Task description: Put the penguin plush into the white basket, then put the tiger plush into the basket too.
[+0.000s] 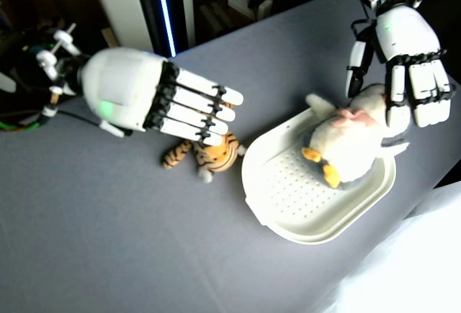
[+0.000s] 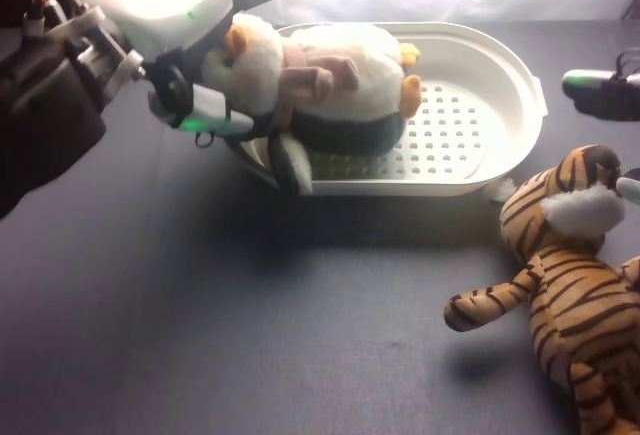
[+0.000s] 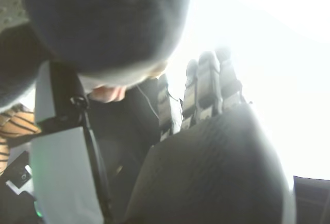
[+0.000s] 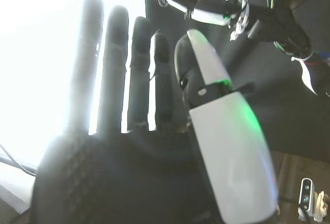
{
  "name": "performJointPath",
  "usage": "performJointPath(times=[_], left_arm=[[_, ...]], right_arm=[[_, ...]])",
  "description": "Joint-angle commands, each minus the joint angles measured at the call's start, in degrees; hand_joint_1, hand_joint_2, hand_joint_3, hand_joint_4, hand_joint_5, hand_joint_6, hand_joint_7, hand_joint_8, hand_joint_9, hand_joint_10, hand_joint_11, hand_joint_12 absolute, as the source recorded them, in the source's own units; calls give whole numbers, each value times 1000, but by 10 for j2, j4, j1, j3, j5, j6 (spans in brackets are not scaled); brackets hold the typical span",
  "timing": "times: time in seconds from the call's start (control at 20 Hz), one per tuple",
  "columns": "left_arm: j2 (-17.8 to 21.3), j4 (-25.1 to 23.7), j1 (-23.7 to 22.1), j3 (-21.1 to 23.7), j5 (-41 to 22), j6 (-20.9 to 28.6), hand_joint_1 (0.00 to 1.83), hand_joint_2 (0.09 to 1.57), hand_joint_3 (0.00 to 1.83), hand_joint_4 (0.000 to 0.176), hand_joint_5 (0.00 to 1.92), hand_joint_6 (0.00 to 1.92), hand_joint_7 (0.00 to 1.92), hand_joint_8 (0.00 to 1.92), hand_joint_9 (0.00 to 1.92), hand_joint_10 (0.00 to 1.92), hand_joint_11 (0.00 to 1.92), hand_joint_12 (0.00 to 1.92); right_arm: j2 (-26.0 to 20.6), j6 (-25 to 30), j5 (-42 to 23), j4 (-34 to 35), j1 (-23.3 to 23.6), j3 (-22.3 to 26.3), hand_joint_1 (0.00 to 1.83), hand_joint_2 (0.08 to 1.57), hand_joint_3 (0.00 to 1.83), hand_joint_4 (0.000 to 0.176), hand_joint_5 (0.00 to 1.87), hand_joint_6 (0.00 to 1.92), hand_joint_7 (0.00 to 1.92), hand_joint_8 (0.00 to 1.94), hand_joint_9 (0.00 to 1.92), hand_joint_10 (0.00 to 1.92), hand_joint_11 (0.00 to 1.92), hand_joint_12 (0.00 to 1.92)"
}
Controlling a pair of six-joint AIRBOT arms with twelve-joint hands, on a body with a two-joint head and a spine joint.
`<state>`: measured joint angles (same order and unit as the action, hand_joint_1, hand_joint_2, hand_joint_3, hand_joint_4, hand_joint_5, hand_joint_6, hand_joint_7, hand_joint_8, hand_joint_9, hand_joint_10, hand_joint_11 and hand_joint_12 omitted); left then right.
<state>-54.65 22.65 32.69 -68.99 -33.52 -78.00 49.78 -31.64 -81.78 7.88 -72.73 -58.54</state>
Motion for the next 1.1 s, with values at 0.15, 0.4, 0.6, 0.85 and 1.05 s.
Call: performJointPath(times=[0.15,0.4,0.6,0.85,1.05], left_arm=[[38,-42,33,70,-163,-2,911,843,0,176,0,0,0,0,0,0,0,12],[87,-80,106,157,-283,18,766,769,0,176,0,0,0,0,0,0,13,6],[116,-99,164,199,-343,42,641,768,0,176,0,0,0,0,0,0,0,0],[105,-99,170,197,-361,50,660,763,0,176,21,8,0,0,0,0,0,0],[104,-98,171,198,-363,51,651,771,0,176,32,9,0,0,0,0,0,0]], right_arm=[[-27,3,-114,-19,-6,17,953,1169,0,32,547,7,581,0,608,0,597,4],[-51,2,-103,-34,-63,35,849,1146,0,136,397,0,440,0,500,0,605,10],[-52,7,-22,-77,-67,39,851,1109,2,144,409,0,482,3,632,24,739,89],[-35,12,82,-135,-38,29,915,1120,0,129,427,0,433,0,705,0,479,833],[-17,12,170,-181,-1,14,1060,1090,1,96,461,0,446,0,731,2,590,585]])
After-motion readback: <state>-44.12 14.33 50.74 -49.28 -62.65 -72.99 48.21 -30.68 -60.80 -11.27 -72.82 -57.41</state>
